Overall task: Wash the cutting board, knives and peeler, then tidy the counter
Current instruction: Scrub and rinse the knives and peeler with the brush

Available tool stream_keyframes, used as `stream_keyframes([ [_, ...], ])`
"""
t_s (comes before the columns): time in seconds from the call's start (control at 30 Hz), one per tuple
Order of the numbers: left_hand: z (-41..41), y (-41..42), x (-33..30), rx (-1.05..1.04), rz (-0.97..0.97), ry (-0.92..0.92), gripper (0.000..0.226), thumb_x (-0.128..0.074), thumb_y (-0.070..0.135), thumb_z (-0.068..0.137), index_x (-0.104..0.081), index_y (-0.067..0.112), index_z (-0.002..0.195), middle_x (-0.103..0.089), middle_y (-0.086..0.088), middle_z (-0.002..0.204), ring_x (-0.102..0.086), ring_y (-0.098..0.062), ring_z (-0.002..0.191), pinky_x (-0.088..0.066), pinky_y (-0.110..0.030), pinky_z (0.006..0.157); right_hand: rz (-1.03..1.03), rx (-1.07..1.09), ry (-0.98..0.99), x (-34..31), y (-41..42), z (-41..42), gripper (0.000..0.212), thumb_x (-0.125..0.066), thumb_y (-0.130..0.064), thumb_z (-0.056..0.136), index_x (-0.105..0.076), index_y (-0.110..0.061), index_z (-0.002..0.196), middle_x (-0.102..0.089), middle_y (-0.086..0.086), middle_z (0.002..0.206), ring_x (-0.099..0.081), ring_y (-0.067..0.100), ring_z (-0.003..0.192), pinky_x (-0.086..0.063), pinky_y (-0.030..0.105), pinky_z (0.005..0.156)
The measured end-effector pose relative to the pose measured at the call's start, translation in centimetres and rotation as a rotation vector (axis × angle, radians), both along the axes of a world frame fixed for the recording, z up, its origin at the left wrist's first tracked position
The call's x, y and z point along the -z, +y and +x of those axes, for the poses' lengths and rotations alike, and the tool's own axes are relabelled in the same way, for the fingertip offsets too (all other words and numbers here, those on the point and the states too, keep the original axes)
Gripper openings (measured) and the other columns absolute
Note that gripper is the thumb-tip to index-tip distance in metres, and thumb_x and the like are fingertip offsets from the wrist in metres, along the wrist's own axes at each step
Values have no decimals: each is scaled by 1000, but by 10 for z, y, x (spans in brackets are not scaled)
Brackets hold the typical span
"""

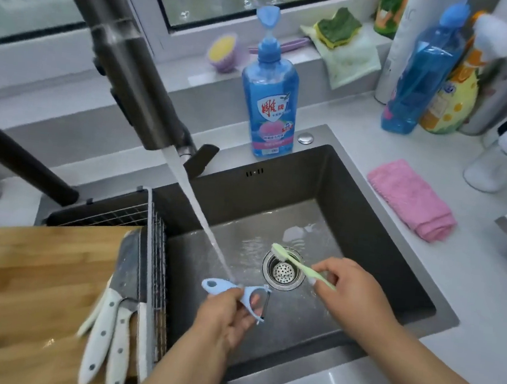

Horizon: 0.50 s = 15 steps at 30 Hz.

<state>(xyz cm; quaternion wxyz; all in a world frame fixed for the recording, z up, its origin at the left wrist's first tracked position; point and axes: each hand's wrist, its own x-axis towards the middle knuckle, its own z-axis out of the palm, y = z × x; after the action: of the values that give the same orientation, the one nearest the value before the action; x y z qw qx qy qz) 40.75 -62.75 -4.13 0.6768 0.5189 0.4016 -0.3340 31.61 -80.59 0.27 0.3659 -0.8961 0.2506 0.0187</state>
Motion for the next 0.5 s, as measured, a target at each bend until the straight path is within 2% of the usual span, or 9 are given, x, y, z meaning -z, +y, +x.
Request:
stream_keyframes([
  [0.07, 4, 16, -12, -87, -78, -6, 13, -41, 1, 101, -51, -1, 108, -63, -24, 88, -69, -29, 52, -59, -45, 57, 32, -37, -27, -7, 13, -6, 12, -66, -33, 86, -68, -33, 97, -53, -10, 80, -52, 6, 71, -37, 19, 59],
  [0.1, 7, 23, -18, -128, -117, -14, 18, -39, 3, 102, -51, -1, 115, -63, -25, 92, -70, -31, 55, -58, -49, 61, 50, -62, -44, -10, 19, -8, 12, -66, -32, 85, -68, -34, 97, -53, -9, 79, -52, 6, 71, -37, 18, 59],
  [0.13, 10, 31, -24, -179, -153, -22, 25, -37, 6, 103, -50, 0, 123, -63, -26, 98, -71, -34, 68, -58, -51, 66, 69, -93, -66, -13, 27, -10, 12, -67, -30, 85, -68, -35, 96, -54, -9, 79, -52, 6, 72, -38, 18, 61],
  [0.2, 17, 39, -35, -272, -197, -13, 34, -33, 11, 105, -46, 7, 137, -58, -27, 122, -62, -38, 109, -51, -54, 86, 105, -145, -92, -18, 38, -13, 11, -68, -29, 85, -68, -35, 95, -53, -9, 80, -52, 6, 74, -39, 18, 64],
  [0.27, 22, 44, -45, -360, -244, 2, 34, -31, 13, 106, -46, 11, 137, -53, -25, 132, -50, -37, 127, -39, -55, 101, 120, -204, -89, -22, 52, -13, 10, -68, -31, 85, -66, -37, 93, -53, -11, 80, -53, 4, 77, -41, 18, 67],
  [0.3, 23, 45, -48, -387, -272, 0, 31, -32, 12, 106, -49, 7, 131, -55, -26, 128, -49, -38, 128, -38, -56, 102, 125, -235, -88, -23, 57, -13, 10, -68, -32, 85, -66, -38, 92, -53, -12, 80, -53, 4, 78, -43, 20, 70],
  [0.4, 22, 47, -55, -388, -348, 2, 27, -32, 13, 106, -51, -4, 96, -56, -32, 119, -50, -43, 125, -40, -56, 96, 107, -262, -106, -23, 66, -6, 13, -68, -31, 85, -68, -36, 97, -52, -13, 80, -54, 6, 78, -45, 27, 73],
  [0.43, 22, 47, -56, -379, -363, 3, 27, -32, 12, 106, -51, -4, 97, -57, -32, 118, -50, -44, 124, -40, -57, 94, 87, -239, -120, -23, 66, -2, 14, -68, -30, 85, -69, -34, 98, -52, -14, 80, -54, 6, 79, -46, 28, 74],
  [0.5, 23, 48, -59, -373, -389, -4, 28, -30, 12, 106, -49, -3, 121, -55, -33, 124, -52, -45, 122, -40, -60, 89, 41, -190, -139, -24, 64, 4, 14, -67, -31, 85, -69, -33, 99, -53, -14, 82, -55, 8, 80, -47, 30, 75],
])
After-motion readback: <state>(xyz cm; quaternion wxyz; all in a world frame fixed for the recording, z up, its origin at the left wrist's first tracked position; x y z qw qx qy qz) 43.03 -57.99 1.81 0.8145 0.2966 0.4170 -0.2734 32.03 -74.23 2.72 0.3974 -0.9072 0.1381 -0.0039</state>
